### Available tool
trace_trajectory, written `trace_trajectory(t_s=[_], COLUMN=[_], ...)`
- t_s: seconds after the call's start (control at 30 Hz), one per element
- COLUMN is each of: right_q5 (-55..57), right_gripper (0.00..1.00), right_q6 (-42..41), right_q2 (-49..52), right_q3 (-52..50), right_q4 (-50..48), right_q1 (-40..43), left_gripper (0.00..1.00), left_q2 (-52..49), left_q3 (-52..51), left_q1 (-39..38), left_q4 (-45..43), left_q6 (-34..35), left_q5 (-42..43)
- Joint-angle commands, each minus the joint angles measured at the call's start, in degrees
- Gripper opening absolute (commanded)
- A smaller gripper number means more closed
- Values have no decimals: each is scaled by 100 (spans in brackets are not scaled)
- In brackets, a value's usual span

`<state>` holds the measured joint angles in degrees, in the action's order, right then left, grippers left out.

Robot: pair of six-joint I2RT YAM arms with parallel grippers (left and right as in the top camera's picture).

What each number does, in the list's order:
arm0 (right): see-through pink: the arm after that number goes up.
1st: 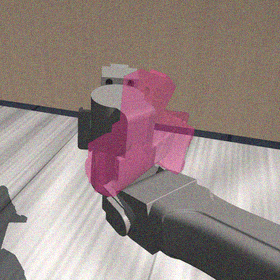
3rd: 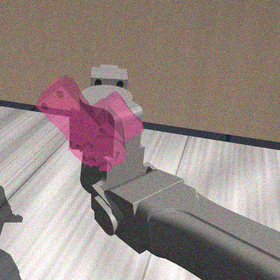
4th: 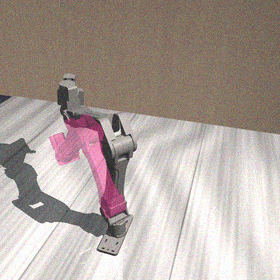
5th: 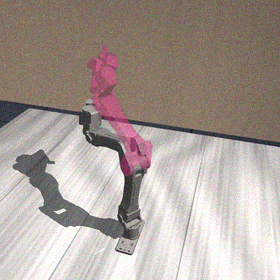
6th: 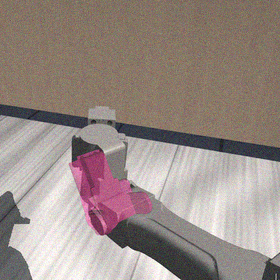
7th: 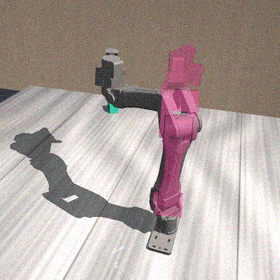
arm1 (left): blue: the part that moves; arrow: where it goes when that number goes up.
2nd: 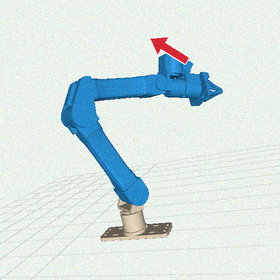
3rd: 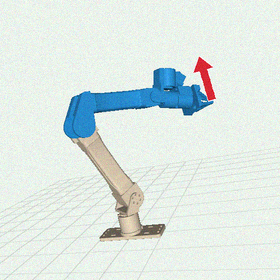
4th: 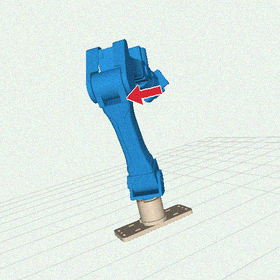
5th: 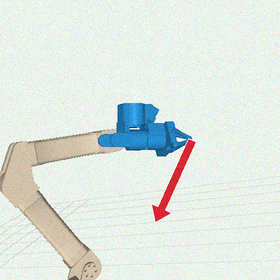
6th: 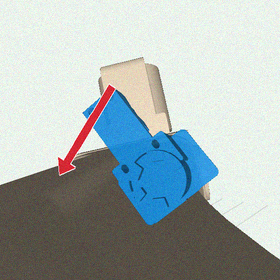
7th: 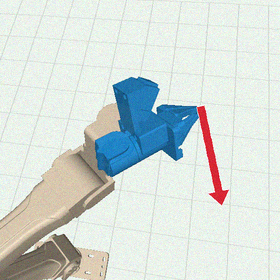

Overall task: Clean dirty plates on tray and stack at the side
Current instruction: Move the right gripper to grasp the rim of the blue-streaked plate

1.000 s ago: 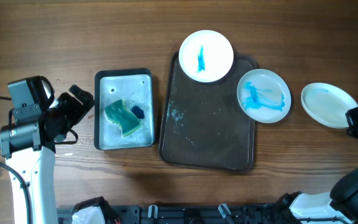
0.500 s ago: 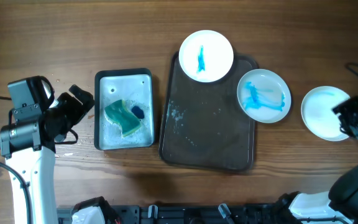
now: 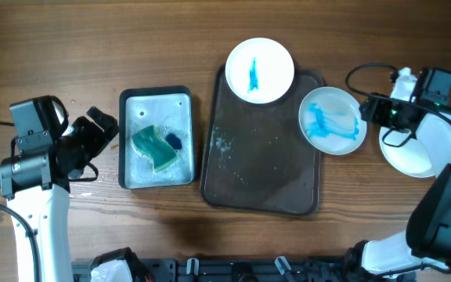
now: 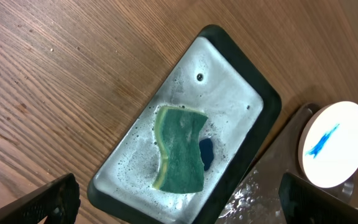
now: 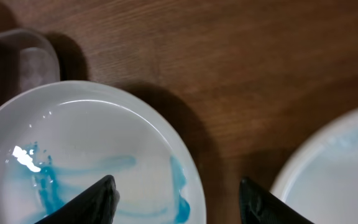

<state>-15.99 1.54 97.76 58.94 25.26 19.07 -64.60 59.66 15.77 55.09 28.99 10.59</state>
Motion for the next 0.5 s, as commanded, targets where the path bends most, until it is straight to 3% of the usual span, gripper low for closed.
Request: trace_trajectory(t_s=[0.0,0.2,0.47], right_q5=[118,50,-72], right_gripper=[64,71,78], right_q6=[507,1397,1652], right_q2=[225,319,459], right_q3=[-57,-57,-57], right_q4=[-267,-511,-754], right_q1=[-90,-90,-90], left_gripper=[100,100,100], left_q2=[52,52,52], left_q3=[79,79,79], left_q1=[37,37,37], left_q4=[-11,-11,-11], left_q6=[-28,-28,-28], left_q5=[26,26,28])
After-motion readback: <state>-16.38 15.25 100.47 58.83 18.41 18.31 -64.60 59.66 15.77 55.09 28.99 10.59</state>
